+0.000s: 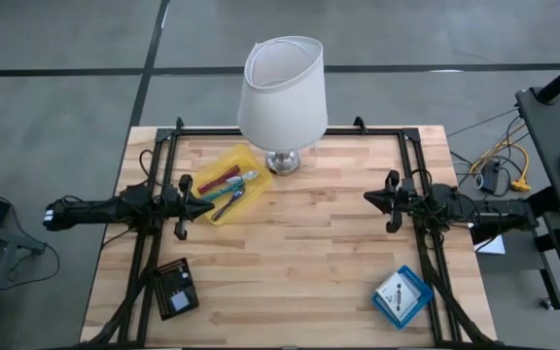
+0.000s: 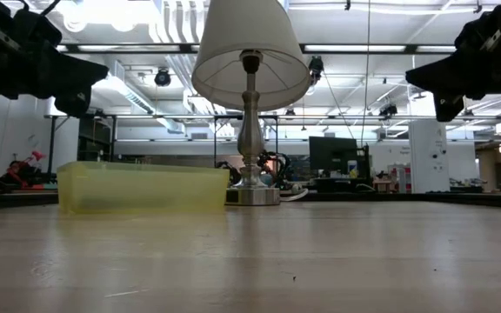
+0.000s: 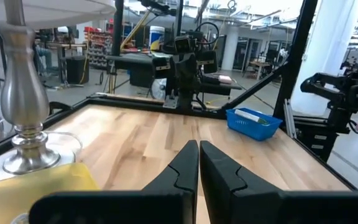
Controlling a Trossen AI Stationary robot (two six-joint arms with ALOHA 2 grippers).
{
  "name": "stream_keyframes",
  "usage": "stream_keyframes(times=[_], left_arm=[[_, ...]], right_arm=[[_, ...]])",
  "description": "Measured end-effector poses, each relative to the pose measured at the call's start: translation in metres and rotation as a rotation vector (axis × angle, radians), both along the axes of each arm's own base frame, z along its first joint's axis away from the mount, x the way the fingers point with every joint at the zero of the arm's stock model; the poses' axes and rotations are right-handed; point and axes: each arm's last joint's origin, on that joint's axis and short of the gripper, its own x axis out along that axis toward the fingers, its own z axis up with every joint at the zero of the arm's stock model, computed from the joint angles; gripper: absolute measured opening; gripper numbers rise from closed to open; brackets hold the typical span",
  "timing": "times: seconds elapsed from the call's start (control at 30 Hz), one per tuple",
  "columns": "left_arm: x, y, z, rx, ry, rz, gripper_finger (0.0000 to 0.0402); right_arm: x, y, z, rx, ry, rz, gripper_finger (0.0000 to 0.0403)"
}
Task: Pick and place items into bin
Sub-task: Return to Home Position
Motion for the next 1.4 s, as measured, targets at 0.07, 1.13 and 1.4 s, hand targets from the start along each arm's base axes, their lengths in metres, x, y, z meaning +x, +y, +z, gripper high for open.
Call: stream_keyframes(times=[0.07,1.13,1.4], left_arm=[[0.0000,-0.0004,-0.0001,-0.001,0.000,-0.012,0.0000],[0.0008,-0.0006,-0.0014,0.000,0.010,-0.021,0.0000],[0.0009,-0.0006,-0.0017,0.000,0.013,-0.021,0.0000]], right_arm=[[0.0001,0.0000,-0.0020,-0.006,0.022,-0.001,0.0009],[0.0008,0.0001,-0.0039,-0.074,0.055,0.002,0.0009],[0.0007,0.0001,-0.0039,-0.073,0.055,0.002,0.0009]])
